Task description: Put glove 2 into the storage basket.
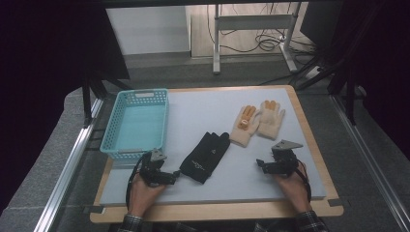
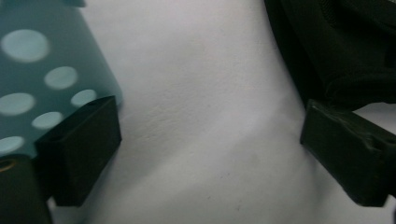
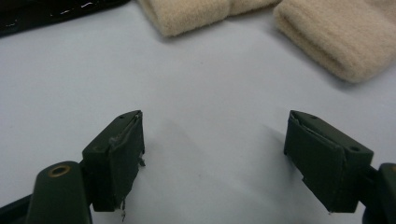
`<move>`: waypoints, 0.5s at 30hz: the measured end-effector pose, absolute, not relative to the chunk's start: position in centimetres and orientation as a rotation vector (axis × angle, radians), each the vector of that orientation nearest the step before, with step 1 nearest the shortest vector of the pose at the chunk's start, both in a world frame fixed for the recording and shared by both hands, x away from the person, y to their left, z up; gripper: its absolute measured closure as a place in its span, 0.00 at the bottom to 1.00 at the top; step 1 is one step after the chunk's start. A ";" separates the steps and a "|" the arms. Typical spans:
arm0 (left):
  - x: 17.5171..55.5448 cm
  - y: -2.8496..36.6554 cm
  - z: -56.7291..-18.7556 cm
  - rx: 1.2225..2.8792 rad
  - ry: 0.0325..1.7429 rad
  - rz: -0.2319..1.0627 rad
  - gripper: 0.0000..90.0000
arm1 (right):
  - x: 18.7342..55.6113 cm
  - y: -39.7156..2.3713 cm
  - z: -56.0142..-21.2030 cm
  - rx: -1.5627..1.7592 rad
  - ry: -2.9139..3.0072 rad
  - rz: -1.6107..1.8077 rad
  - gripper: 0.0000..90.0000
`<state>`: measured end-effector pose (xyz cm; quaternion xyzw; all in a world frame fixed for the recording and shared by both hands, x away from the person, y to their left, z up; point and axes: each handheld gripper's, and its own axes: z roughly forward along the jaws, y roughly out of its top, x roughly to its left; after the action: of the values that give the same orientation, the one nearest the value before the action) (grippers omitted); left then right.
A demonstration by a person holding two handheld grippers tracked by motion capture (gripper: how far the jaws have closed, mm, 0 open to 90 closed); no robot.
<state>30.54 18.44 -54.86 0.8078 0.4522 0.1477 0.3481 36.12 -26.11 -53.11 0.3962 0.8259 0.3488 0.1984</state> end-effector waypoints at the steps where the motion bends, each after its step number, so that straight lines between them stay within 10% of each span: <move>1: 30.4 18.6 -54.6 2.090 1.170 0.372 0.08 | 36.1 -26.1 -53.1 1.108 2.311 0.975 0.22; 15: 30.7 14.3 -51.1 2.120 1.010 0.275 0.01 | 36.1 -26.1 -53.1 1.107 2.310 0.977 0.22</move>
<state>30.73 14.34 -51.14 0.8298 0.3953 0.1077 0.3789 36.12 -26.10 -53.13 0.3959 0.8258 0.3492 0.1987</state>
